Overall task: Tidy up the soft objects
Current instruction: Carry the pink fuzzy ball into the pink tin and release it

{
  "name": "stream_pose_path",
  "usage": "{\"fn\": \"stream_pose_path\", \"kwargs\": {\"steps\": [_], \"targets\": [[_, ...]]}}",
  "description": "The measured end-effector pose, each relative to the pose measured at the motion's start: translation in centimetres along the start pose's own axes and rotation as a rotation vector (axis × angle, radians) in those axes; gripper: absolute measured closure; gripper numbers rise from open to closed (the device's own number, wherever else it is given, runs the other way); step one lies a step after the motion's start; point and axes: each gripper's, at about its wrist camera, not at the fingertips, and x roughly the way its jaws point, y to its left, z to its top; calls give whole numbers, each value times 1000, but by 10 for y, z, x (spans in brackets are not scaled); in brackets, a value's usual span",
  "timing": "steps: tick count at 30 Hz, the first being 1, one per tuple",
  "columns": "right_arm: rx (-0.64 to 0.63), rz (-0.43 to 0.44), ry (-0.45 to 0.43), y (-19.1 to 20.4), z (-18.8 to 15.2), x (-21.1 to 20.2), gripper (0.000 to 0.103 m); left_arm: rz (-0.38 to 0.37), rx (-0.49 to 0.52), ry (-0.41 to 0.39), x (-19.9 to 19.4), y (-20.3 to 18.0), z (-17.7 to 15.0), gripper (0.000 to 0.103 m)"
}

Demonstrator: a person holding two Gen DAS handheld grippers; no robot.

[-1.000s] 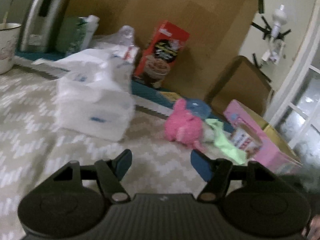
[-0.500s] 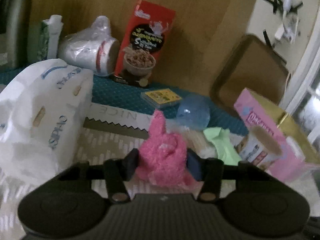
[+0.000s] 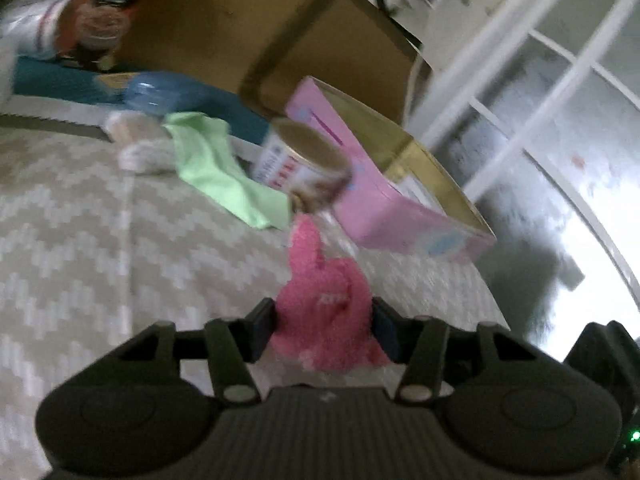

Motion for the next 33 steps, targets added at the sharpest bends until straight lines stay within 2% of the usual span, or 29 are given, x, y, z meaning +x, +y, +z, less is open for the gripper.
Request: {"fn": "stream_pose_path", "kwargs": {"steps": [3, 5, 8, 12, 13, 14, 16, 18, 20, 25, 30, 33], "targets": [[-3, -49, 11, -6, -7, -6, 40, -25, 6, 39, 10, -8, -2, 45], [28, -65, 12, -14, -12, -10, 40, -8, 12, 51, 15, -10, -2, 28], [66, -104, 4, -24, -17, -16, 40, 32, 23, 32, 14, -11, 0, 23], [79, -123, -14, -33, -20, -21, 40, 38, 35, 20, 13, -17, 8, 26], [79, -122, -19, -34, -21, -22, 40, 38, 54, 29, 16, -19, 10, 32], [75, -119, -24, -35, -21, -22, 42, 31, 72, 47, 21, -23, 10, 44], [68, -105, -32, -36, -22, -21, 54, -9, 89, 105, 33, -29, 8, 51], [78, -88, -32, -37, -23, -19, 54, 17, 158, 92, 34, -42, 8, 51], [61, -115, -47, -37, -22, -21, 54, 5, 205, 74, 33, -56, 15, 51], [49, -184, -169, -51, -7, -44, 54, -55, 283, 20, 40, -89, 48, 51], [29, -275, -245, -84, 21, -48, 54, -43, 321, -28, 74, -117, 86, 51], [81, -292, -264, -117, 37, -40, 54, -11, 325, -42, 99, -124, 103, 51]]}}
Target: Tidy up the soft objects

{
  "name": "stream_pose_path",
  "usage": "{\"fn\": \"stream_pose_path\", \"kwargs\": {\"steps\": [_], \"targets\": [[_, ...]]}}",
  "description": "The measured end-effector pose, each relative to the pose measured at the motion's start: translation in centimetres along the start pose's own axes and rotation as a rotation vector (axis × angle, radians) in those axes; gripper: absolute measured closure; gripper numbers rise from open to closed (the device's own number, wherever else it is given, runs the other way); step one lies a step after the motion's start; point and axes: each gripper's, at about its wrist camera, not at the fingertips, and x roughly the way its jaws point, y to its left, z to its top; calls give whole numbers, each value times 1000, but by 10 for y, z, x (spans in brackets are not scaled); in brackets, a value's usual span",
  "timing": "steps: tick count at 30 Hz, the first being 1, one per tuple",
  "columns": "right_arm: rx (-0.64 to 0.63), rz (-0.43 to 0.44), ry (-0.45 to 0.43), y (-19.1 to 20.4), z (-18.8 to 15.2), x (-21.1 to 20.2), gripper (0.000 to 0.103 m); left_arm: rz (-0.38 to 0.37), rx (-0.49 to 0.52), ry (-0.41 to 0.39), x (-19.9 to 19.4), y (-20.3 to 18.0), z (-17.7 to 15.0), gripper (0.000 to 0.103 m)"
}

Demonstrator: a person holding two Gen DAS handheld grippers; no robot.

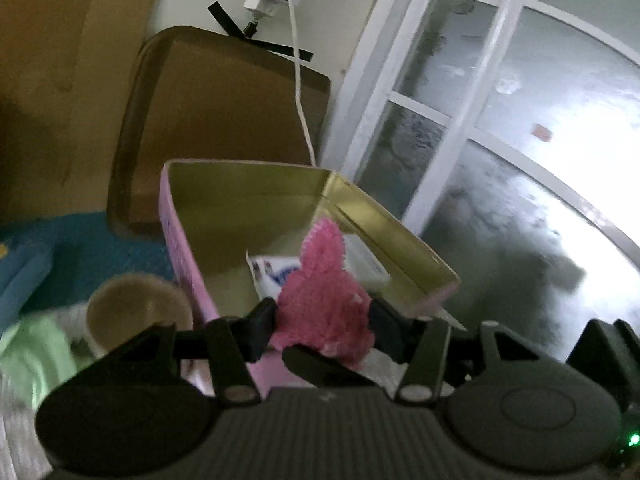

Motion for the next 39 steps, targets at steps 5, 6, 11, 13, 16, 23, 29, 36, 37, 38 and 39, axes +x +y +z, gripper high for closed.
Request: {"fn": "stream_pose_path", "kwargs": {"steps": [5, 6, 11, 13, 16, 23, 29, 36, 37, 38, 39], "targets": [[75, -49, 34, -18, 8, 41, 51, 98, -4, 1, 36, 7, 9, 47], [76, -59, 43, -17, 8, 49, 51, 120, -1, 1, 42, 9, 9, 47], [59, -124, 55, -16, 4, 80, 31, 134, -18, -29, 30, 19, 7, 44], [61, -141, 47, -17, 5, 78, 31, 123, -33, -56, 9, 25, 4, 44], [82, -139, 21, -18, 6, 62, 31, 106, -72, -115, -32, 41, -6, 43], [143, -89, -94, 3, 9, 14, 32, 386, -157, -164, -122, 121, -77, 39], [118, 120, -17, 58, 25, 38, 32, 603, -208, -138, -153, 178, -121, 39], [223, 249, 165, 129, 60, 131, 18, 601, -227, -220, -165, 192, -142, 37], [230, 215, 195, 138, 63, 151, 18, 600, -226, -242, -167, 192, -143, 37], [241, 178, 228, 145, 65, 170, 18, 591, -225, -251, -168, 190, -144, 37], [254, 140, 262, 150, 66, 188, 17, 584, -225, -261, -169, 189, -145, 37]]}}
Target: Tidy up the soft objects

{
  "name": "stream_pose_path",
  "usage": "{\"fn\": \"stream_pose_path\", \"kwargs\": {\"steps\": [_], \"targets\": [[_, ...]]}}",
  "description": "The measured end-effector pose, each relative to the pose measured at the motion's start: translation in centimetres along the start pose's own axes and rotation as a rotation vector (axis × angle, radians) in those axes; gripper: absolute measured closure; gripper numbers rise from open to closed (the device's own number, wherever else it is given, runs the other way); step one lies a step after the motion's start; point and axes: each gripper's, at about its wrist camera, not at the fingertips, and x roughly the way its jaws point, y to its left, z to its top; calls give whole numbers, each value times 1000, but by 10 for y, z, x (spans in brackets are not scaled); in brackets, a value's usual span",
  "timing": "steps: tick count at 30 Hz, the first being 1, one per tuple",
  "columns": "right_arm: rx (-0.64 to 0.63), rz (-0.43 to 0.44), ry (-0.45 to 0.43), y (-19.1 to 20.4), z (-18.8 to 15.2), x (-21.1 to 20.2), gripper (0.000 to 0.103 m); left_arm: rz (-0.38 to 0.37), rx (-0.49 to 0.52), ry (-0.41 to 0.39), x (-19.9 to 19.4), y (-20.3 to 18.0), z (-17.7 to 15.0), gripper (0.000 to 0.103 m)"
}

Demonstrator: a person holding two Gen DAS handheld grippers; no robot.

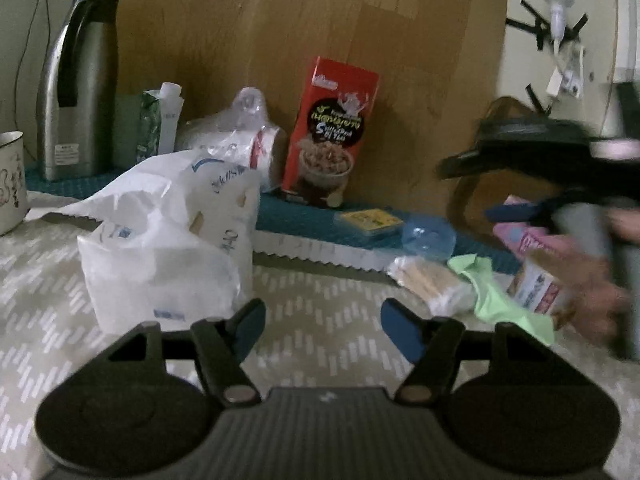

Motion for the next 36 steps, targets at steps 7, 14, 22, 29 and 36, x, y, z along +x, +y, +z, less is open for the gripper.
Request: {"fn": "stream_pose_path", "kwargs": {"steps": [7, 14, 22, 29, 36], "targets": [[55, -209, 237, 4, 13, 99, 17, -43, -28, -24, -2, 5, 1, 34], [39, -165, 269, -2, 2, 93, 45, -34, -128, -47, -6, 18, 1, 34], [-186, 173, 266, 29, -30, -6, 47, -51, -246, -98, -16, 40, 1, 32], [-342, 328, 359, -6, -99, -89, 40, -143, -134, -41, -13, 16, -1, 26], [-342, 126, 168, -53, -134, -154, 27, -267, -149, 75, -11, -15, -10, 20]]}}
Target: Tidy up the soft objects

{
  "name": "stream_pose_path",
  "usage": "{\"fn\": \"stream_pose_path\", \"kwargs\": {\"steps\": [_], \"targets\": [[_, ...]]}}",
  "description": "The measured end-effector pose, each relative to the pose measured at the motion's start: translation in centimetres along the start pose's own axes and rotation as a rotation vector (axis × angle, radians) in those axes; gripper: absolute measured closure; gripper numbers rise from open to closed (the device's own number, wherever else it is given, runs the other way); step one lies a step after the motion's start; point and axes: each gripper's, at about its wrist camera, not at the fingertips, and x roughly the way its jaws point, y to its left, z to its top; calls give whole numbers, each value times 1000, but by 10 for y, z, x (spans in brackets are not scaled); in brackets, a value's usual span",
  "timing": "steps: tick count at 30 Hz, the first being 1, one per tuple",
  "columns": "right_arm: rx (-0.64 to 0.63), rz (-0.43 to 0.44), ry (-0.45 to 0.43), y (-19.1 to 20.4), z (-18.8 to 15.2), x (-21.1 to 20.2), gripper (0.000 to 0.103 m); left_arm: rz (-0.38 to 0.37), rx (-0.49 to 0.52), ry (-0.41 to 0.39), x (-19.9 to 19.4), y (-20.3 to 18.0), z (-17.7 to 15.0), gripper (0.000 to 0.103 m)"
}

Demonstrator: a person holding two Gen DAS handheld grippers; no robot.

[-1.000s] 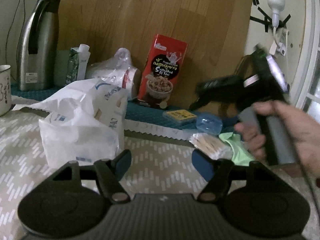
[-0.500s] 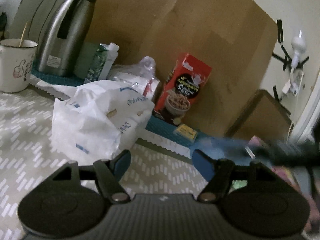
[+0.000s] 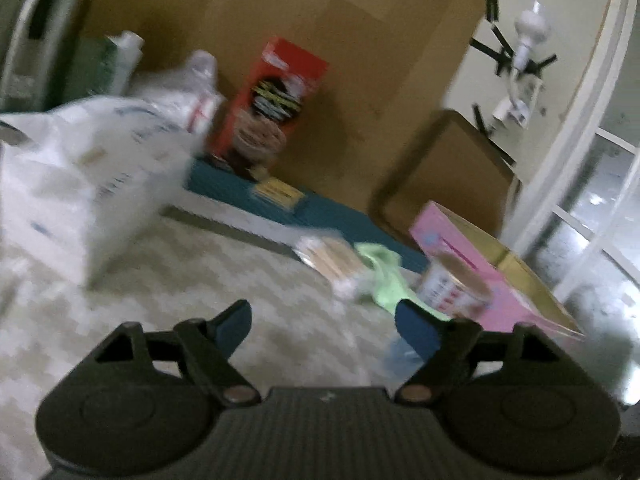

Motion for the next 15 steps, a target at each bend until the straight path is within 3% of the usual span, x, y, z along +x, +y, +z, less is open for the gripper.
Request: {"fn": "stream_pose_path", "kwargs": {"steps": [4, 9, 12, 14, 15], "targets": [[17, -23, -18, 4, -19, -3, 27, -38, 63, 49, 13, -28, -3, 20], [8, -28, -46, 9, -29, -5, 27, -23, 115, 106, 34, -47, -9, 20], [-15, -23, -59, 14, -31, -5, 29, -55, 102, 172, 43, -48, -15, 28], [-40, -35, -60, 16, -33, -3, 44, -78, 114, 179, 42, -55, -22, 29], [-54, -48, -68, 17, -34, -2, 47, -79, 114, 183, 40, -58, -24, 29]]}}
